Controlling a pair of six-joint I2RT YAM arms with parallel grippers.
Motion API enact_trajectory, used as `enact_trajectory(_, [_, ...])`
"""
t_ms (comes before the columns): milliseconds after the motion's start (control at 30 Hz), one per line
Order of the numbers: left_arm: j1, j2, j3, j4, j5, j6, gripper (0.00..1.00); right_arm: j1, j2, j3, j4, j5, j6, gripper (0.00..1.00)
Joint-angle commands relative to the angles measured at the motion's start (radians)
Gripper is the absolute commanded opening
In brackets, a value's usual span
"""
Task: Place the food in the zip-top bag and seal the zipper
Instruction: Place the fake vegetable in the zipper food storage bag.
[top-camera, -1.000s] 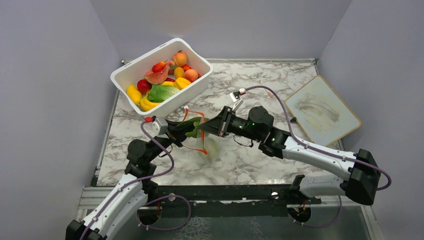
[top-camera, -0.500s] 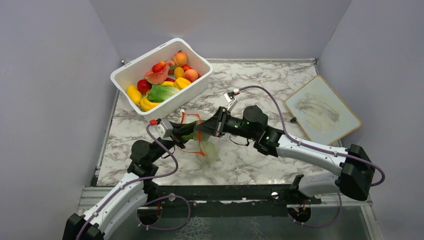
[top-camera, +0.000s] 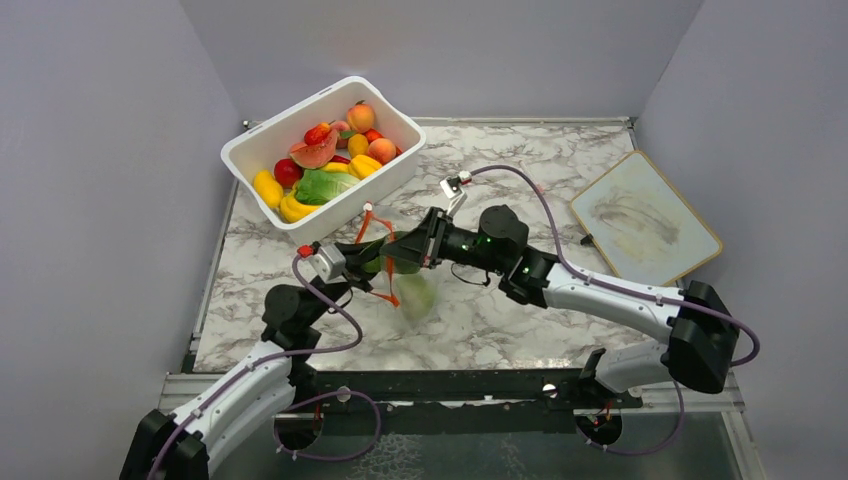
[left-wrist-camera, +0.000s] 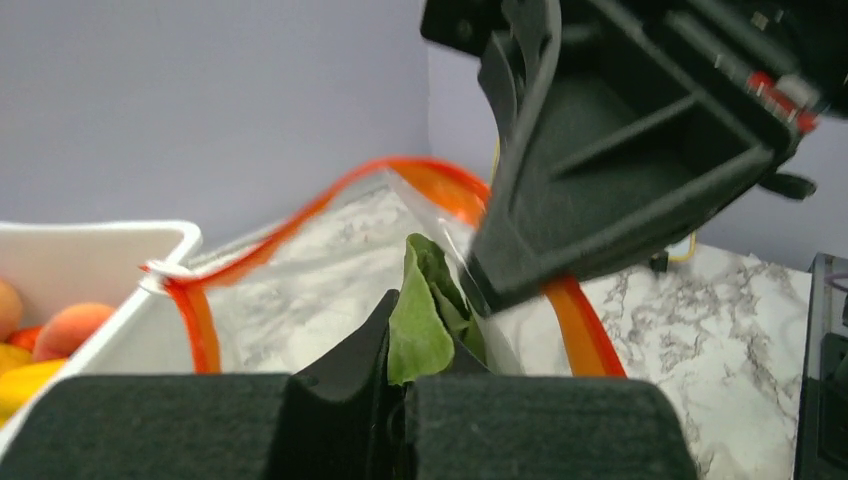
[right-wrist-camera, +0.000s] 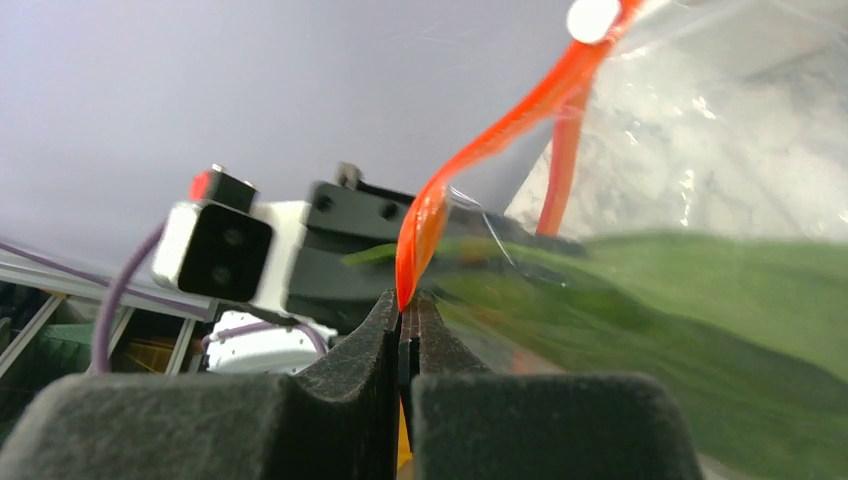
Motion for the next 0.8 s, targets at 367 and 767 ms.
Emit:
enact_trajectory(367, [-0.032, -0.010, 0.299, -0.659, -0.066, 0.034, 0.57, -0.036, -0.005, 0.155, -0.124, 0.123, -0.156, 0.01])
enact_trajectory(767, [-0.032, -0.019, 0.762, -1.275, -0.129, -0.186, 0.82, -0.084, -0.074, 0.054, -0.095, 0.160, -0.100, 0.01])
